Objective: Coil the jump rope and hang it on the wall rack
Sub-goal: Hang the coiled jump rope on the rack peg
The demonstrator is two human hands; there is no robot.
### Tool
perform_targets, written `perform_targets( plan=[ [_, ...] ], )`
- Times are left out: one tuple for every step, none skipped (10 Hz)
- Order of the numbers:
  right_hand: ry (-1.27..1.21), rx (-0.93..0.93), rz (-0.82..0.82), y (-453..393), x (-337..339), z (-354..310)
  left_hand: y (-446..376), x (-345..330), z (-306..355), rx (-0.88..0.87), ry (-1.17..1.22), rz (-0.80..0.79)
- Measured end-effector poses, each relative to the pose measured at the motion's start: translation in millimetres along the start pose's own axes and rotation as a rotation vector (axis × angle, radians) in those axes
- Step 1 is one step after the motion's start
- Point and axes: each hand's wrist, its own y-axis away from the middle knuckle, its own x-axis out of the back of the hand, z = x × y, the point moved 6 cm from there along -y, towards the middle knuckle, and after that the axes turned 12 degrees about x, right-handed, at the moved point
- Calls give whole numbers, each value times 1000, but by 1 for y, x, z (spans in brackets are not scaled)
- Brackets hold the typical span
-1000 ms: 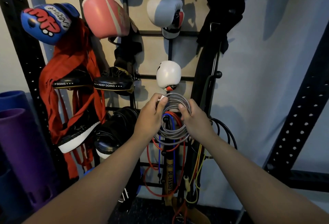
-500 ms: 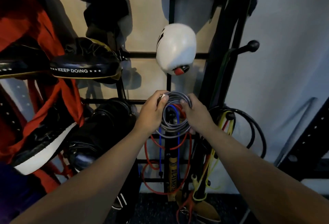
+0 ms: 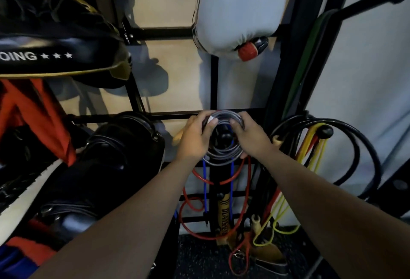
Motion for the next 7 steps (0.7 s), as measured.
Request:
perform_targets(
  plan=[
    [-28, -40, -35, -4, -8, 7, -2, -2, -5, -13, -22, -8],
    [-116, -139, -85, -9, -12, 9, -4, -4, -7, 14, -26, -44],
    [-205, -228, -119, -11, -12, 10, -4, -4, -6, 34, -14, -65],
    [-258, -300, -172, -9, -6, 8, -3, -2, -4, 21, 33, -120],
    [-255, -296, -207, -8, -1, 2, -4, 3, -2, 28, 88, -163],
    [-263, -312, -198, -3, 12, -11, 2, 18, 12, 67, 126, -216],
    [-238, -301, -171, 4, 22, -19, 5, 24, 17, 107, 124, -233]
  ],
)
